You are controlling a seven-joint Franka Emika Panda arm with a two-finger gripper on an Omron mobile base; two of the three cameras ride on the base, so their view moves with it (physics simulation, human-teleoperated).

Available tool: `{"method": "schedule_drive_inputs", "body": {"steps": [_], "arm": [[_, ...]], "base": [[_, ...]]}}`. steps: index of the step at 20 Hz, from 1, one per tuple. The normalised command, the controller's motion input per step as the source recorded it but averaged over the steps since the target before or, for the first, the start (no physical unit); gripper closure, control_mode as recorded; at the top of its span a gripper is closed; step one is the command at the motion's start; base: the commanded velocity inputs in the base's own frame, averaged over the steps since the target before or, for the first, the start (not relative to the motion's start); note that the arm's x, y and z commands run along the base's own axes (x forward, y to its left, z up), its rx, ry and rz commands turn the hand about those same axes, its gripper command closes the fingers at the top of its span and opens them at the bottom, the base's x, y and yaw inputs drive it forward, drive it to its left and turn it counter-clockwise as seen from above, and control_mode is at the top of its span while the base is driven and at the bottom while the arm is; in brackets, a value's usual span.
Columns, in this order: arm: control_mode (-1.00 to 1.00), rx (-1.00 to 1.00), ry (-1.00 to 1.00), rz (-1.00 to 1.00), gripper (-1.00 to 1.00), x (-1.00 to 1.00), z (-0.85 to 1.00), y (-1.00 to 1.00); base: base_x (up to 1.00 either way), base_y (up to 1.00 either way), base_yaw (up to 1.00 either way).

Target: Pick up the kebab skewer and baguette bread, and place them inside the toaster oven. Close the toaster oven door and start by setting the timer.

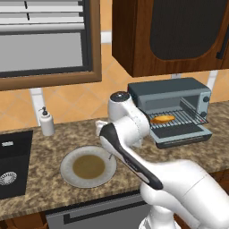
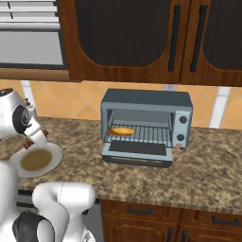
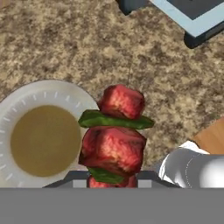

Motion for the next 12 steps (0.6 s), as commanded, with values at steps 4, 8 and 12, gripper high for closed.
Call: {"method": "schedule_drive_inputs", "body": {"steps": [4,8,12], "arm": [[-1.0,0.03,0.0,-0.24,1.0,-0.25,0.51,-1.0],[-1.0,0.04,0.0,-0.25,1.0,-0.02,0.42,-1.0],[-1.0,0.05,0.0,-0.26,1.0,0.0,0.3,-1.0]], "base": [[0.0,0.0,0.0],[0.0,0.0,0.0],[0.0,0.0,0.0]]}}
